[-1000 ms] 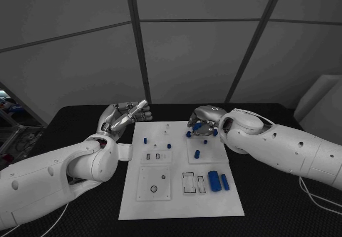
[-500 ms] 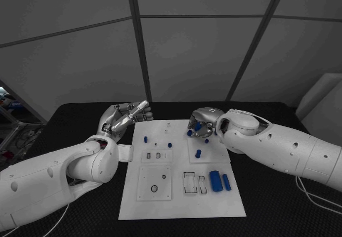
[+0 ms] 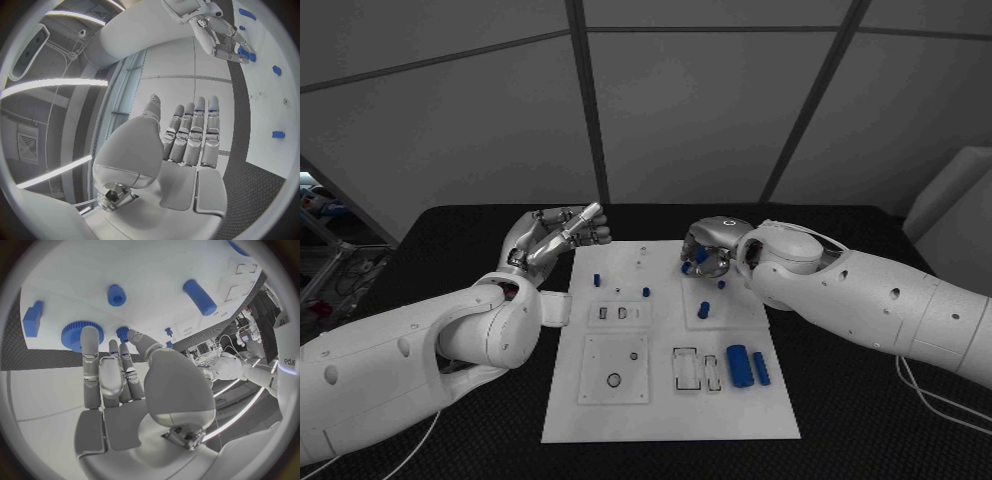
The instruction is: Assemble the parts on the task board
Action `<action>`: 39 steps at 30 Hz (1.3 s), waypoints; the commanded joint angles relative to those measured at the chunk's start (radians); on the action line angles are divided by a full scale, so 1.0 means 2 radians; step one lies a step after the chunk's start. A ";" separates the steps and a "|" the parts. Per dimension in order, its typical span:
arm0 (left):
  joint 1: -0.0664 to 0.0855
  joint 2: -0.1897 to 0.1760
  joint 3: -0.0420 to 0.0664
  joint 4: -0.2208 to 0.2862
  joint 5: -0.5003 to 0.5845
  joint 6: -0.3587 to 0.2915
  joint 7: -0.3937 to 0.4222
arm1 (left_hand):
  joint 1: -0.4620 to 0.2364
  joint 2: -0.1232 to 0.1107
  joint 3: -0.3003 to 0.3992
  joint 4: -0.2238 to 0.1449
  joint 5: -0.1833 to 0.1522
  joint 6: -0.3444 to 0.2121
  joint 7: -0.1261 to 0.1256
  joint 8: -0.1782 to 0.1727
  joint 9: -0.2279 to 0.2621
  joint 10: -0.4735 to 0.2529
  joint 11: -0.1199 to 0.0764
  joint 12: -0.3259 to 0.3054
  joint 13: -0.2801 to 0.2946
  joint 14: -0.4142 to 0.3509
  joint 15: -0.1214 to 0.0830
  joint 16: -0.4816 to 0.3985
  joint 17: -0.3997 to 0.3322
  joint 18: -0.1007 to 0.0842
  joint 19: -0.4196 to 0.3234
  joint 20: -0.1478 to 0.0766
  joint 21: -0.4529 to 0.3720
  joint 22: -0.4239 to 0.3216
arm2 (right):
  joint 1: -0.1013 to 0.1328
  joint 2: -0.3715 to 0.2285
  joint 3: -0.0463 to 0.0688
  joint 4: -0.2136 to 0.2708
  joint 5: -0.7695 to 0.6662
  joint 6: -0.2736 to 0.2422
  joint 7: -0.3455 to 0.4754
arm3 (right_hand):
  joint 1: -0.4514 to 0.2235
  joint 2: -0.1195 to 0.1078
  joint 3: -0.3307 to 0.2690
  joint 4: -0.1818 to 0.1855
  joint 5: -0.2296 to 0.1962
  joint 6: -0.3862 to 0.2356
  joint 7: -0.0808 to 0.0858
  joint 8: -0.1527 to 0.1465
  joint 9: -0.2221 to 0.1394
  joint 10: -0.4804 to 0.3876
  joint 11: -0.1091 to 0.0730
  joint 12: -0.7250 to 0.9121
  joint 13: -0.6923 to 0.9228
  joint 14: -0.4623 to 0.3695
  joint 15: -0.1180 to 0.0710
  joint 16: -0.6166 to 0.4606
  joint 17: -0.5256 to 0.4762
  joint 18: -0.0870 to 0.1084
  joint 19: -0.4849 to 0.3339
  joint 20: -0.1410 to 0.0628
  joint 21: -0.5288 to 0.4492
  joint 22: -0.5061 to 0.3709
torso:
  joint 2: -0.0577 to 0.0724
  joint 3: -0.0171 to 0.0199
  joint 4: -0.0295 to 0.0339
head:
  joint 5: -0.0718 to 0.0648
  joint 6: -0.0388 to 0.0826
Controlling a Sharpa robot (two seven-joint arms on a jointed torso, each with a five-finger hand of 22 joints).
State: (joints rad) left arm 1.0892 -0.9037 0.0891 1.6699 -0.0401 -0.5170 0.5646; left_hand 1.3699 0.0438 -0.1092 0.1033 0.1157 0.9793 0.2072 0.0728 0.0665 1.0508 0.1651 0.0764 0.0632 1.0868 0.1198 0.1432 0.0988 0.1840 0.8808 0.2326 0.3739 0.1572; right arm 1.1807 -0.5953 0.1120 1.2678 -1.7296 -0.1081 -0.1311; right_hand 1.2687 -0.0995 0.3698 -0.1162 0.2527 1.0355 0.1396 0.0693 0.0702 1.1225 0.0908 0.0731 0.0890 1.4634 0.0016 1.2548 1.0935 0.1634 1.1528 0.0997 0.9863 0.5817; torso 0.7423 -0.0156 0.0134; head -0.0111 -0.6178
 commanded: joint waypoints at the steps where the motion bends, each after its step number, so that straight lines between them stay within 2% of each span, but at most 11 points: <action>1: 0.001 0.000 0.000 0.001 -0.002 0.007 0.000 | -0.005 0.001 -0.003 0.000 -0.002 0.000 0.002 -0.003 -0.001 -0.002 0.001 -0.003 0.000 -0.003 0.003 -0.002 0.000 -0.001 0.004 0.000 0.003 0.000 | 0.001 0.002 0.000 -0.001 -0.002 0.003 0.000 | 0.003 0.003 0.006 0.001 0.000 0.000 0.003 -0.001 0.001 0.006 -0.001 0.002 0.000 0.021 0.001 0.006 0.006 0.001 0.005 -0.001 0.007 0.009 | 0.001 0.0000 0.0001 | 0.001 0.000; 20: 0.001 -0.001 0.000 0.001 -0.002 0.005 -0.009 | -0.001 0.005 -0.001 -0.003 -0.001 -0.001 0.003 -0.004 -0.001 -0.004 0.002 -0.005 0.000 -0.004 0.003 -0.006 0.000 -0.001 0.004 0.001 0.003 -0.001 | 0.001 0.008 0.000 -0.005 0.004 0.012 -0.003 | 0.009 0.007 0.038 0.006 -0.007 0.014 0.003 0.003 0.003 0.039 -0.006 0.006 0.001 0.022 -0.003 0.035 0.036 -0.004 0.013 -0.002 0.046 0.054 | 0.003 -0.0003 0.0009 | 0.002 -0.004; 30: 0.001 -0.002 0.000 0.001 -0.002 0.005 -0.010 | -0.001 0.006 0.000 -0.003 -0.001 -0.001 0.003 -0.004 -0.001 -0.004 0.002 -0.005 0.000 -0.004 0.003 -0.006 0.000 -0.001 0.004 0.001 0.003 -0.001 | 0.001 0.011 0.000 -0.005 0.001 0.013 -0.012 | 0.018 0.006 0.051 0.002 -0.013 0.021 0.006 0.004 0.003 0.043 -0.005 0.002 0.000 0.021 -0.003 0.041 0.040 -0.006 0.014 -0.002 0.059 0.067 | 0.003 -0.0003 0.0013 | 0.001 -0.005; 35: 0.001 -0.003 0.001 0.002 0.000 0.006 -0.011 | 0.000 0.006 0.000 -0.004 -0.001 -0.001 0.003 -0.004 -0.001 -0.005 0.002 -0.006 0.000 -0.004 0.004 -0.007 0.001 -0.001 0.003 0.001 0.003 -0.001 | 0.001 0.010 0.000 -0.003 -0.005 0.000 -0.017 | 0.024 0.006 0.058 -0.002 -0.015 0.026 0.008 0.006 0.004 0.049 -0.005 0.004 0.002 0.021 -0.003 0.043 0.042 -0.008 0.018 -0.001 0.069 0.081 | 0.004 -0.0003 0.0010 | 0.001 -0.005; 39: 0.001 -0.002 0.001 0.001 0.000 0.006 -0.011 | 0.000 0.006 0.000 -0.004 -0.001 -0.001 0.003 -0.004 -0.001 -0.005 0.002 -0.006 0.000 -0.004 0.004 -0.007 0.001 -0.001 0.003 0.001 0.003 -0.001 | 0.001 0.007 0.000 0.004 -0.007 -0.023 -0.017 | 0.031 0.007 0.064 -0.006 -0.013 0.032 0.008 0.008 0.005 0.056 -0.006 0.005 0.003 0.021 -0.004 0.047 0.045 -0.009 0.021 -0.002 0.077 0.090 | 0.004 0.0001 0.0014 | 0.001 -0.004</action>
State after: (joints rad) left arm 1.0895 -0.9082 0.0891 1.6705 -0.0387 -0.5162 0.5403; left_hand 1.3699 0.0437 -0.1091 0.1034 0.1157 0.9792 0.2072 0.0695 0.0666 1.0472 0.1685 0.0715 0.0631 1.0832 0.1233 0.1356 0.0986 0.1839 0.8807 0.2326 0.3739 0.1562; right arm 1.1822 -0.5795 0.1123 1.2685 -1.7299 -0.1079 -0.1531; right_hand 1.3203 -0.0876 0.4924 -0.1287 0.2255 1.0932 0.1556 0.0810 0.0789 1.2297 0.0806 0.0768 0.0925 1.4633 0.0016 1.3443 1.1816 0.1633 1.1850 0.0964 1.1367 0.7585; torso 0.7493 -0.0163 0.0159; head -0.0094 -0.6270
